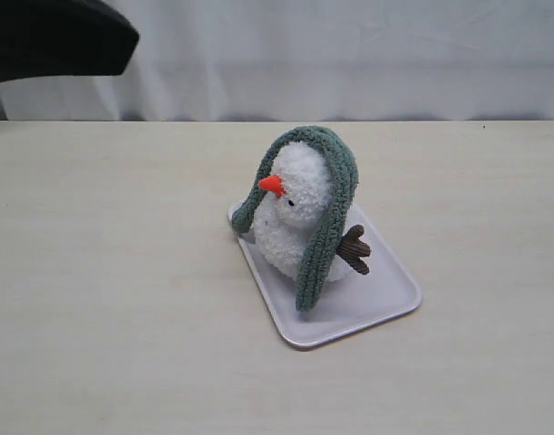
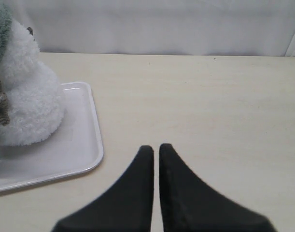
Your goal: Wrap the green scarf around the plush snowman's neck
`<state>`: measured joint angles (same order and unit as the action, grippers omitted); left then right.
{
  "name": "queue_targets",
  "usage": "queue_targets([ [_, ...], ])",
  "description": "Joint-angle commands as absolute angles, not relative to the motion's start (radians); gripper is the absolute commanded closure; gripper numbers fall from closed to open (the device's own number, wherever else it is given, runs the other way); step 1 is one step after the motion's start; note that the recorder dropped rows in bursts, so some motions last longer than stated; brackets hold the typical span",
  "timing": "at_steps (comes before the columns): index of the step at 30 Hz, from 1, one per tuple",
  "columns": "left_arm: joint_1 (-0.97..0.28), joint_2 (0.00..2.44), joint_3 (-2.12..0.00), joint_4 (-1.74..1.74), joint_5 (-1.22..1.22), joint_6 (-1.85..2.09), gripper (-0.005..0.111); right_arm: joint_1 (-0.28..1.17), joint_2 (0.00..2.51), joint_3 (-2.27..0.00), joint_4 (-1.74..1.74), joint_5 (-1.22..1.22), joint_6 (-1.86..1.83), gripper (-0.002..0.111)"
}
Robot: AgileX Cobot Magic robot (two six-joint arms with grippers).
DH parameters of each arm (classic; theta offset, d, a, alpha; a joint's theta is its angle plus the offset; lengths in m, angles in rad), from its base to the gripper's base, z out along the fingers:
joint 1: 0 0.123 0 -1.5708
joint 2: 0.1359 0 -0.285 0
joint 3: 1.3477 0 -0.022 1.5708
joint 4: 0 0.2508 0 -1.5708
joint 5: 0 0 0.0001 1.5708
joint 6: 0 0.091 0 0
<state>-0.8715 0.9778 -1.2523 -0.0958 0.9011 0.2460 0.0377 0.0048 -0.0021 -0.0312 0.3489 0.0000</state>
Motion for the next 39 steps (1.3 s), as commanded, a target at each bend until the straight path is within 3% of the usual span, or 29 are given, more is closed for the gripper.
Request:
queue_targets([
  [1,-0.873,0.85,-1.135,-0.11,0.801,0.245,0.107,0.036,0.0,0.0,-0.029,0.345,0.0,0.104],
  [9,-0.873,0.587,-0.96,-0.11,0.64,0.231,0.107,0.036,0.0,0.0,-0.029,0.345,0.0,0.104],
  [17,-0.873,0.405,-0.917,-0.11,0.691,0.231,0.107,0.036,0.0,0.0,-0.029,0.345,0.0,0.104],
  [39,-0.873,0.351,-0.917,-0.113,0.79,0.231,0.107,0.036,0.0,0.0,-0.029,0.345,0.0,0.104],
])
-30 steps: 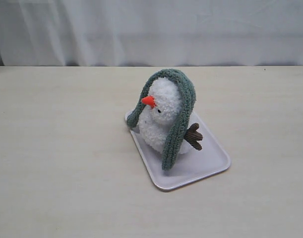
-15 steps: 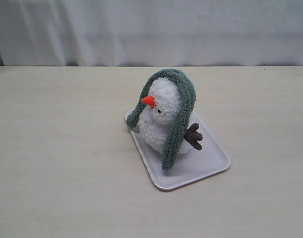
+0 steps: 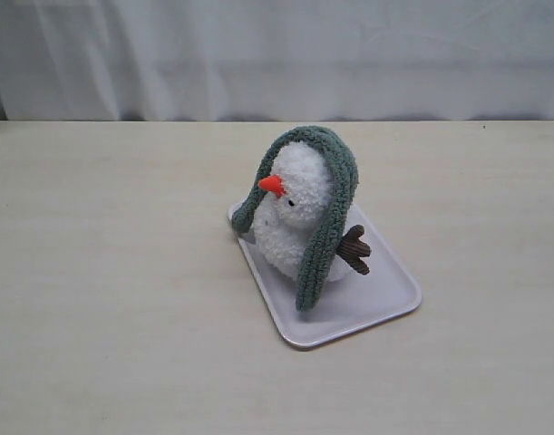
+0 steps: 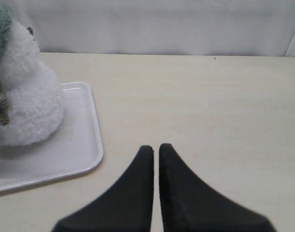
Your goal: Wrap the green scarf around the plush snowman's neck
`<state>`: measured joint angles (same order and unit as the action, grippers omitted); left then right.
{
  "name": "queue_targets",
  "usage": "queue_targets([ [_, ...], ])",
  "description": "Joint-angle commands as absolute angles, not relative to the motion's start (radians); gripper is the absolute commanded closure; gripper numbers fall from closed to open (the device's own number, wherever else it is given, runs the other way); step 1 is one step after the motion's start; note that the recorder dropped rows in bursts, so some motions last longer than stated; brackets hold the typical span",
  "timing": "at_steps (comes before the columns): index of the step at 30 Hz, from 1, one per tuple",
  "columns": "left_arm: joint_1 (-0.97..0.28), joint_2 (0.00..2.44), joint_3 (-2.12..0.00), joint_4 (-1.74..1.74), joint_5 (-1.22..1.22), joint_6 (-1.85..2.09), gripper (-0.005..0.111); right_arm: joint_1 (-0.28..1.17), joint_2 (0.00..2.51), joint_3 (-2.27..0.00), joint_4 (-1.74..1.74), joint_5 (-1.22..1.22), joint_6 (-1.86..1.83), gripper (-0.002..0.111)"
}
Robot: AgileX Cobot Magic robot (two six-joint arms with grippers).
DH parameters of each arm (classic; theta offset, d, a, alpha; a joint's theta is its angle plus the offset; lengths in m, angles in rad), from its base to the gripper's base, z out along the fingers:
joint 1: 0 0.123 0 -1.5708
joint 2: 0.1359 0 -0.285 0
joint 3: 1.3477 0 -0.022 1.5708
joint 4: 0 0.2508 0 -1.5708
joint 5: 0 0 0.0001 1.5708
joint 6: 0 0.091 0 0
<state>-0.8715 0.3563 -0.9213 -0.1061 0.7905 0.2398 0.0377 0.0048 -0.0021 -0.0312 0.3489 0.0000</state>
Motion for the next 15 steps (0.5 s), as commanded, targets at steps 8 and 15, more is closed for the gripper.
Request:
queue_targets([
  [8,-0.869,0.35,-0.917,-0.109,0.788,0.231,0.107,0.036,0.0,0.0,-0.029,0.345,0.0,0.104],
  [15,-0.655,0.328,-0.917,-0.107,0.788,0.231,0.107,0.036,0.0,0.0,-0.029,0.345,0.0,0.104],
])
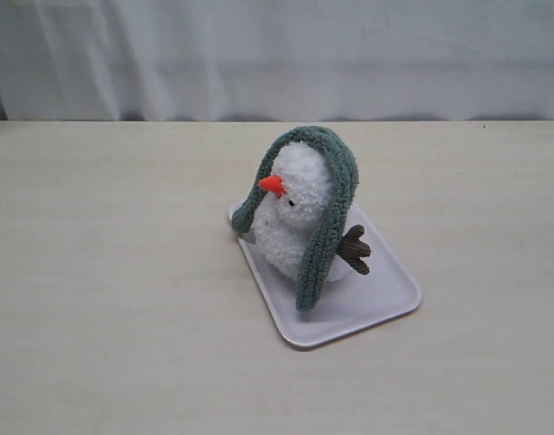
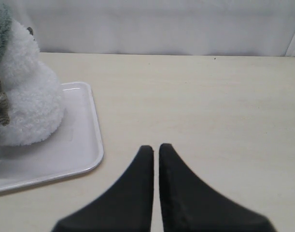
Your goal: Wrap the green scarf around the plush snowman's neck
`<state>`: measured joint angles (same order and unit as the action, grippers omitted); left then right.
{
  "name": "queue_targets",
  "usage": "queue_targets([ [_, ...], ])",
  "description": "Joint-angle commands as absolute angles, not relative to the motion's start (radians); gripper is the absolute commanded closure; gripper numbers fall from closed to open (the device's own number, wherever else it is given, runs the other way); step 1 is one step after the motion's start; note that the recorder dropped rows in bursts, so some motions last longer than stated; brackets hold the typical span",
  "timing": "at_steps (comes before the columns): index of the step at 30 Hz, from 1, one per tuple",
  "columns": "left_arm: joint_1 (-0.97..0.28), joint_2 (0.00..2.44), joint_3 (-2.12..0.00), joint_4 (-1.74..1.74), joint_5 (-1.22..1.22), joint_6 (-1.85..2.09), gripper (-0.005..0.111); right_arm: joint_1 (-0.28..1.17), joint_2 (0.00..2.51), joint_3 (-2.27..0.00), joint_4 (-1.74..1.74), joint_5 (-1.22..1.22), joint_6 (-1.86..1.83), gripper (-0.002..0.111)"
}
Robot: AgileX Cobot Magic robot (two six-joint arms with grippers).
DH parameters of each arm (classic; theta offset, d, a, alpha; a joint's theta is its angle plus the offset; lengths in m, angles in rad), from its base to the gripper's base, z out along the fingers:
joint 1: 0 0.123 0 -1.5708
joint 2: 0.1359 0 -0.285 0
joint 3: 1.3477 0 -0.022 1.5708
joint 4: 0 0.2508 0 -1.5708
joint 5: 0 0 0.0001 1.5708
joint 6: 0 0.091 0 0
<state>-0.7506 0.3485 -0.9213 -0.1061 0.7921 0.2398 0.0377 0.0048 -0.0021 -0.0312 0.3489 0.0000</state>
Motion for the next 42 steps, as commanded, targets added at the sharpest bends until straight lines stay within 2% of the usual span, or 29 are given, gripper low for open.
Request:
queue_targets([
  [1,-0.621,0.318,-0.917,-0.107,0.788,0.231,0.107,0.036,0.0,0.0,-0.029,0.345,0.0,0.104],
  [7,-0.453,0.233,-0.917,-0.107,0.786,0.231,0.107,0.036,0.0,0.0,-0.029,0.345,0.0,0.104],
  [16,-0.303,0.108,-0.917,-0.109,0.786,0.231,0.107,0.036,0.0,0.0,-0.029,0.345,0.0,0.104],
  [34,-0.162,0.045,-0.917,-0.122,0.779,0.231,0.107,0.036,0.0,0.0,-0.029,0.345,0.0,0.104],
  [42,-0.148,0.01,-0.917,-0.173,0.779,0.231,0.107,0.036,0.0,0.0,-0.029,0.345,0.0,0.104],
])
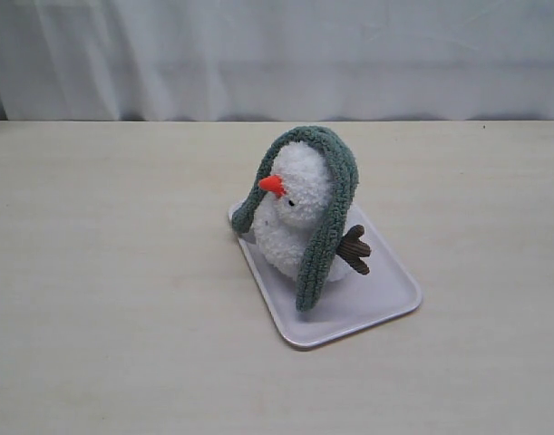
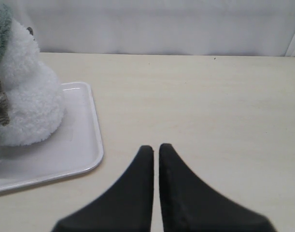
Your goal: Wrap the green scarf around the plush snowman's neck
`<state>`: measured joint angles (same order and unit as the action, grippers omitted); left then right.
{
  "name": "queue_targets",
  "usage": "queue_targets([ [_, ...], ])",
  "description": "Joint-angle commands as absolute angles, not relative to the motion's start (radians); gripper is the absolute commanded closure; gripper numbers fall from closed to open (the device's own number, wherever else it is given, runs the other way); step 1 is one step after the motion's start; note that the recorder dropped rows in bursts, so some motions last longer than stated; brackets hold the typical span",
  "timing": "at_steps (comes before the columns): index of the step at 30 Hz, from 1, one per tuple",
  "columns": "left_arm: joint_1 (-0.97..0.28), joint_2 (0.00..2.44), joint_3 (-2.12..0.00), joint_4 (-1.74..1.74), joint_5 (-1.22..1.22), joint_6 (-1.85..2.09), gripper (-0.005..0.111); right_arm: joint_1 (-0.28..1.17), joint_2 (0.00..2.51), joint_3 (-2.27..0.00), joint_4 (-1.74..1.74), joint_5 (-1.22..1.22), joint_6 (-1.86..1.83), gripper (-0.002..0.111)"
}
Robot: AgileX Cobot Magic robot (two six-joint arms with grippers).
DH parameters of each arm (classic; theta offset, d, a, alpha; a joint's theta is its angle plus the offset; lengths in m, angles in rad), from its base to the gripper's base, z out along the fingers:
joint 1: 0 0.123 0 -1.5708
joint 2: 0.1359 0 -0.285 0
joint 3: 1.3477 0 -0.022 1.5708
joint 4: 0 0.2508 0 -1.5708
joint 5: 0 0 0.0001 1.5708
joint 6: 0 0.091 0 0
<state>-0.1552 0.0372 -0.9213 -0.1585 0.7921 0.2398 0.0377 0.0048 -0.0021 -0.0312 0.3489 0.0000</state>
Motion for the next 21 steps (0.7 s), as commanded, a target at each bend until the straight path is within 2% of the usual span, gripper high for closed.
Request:
queue_targets([
  [1,-0.146,0.001,-0.917,-0.17,0.779,0.231,0.107,0.036,0.0,0.0,-0.029,0.345,0.0,0.104],
  [12,-0.053,0.0,-0.919,-0.169,0.777,0.233,0.107,0.036,0.0,0.0,-0.029,0.345,0.0,0.104],
  [21,-0.053,0.0,-0.883,-0.17,0.757,0.233,0.107,0.036,0.0,0.0,-0.029,0.345,0.0,0.104],
])
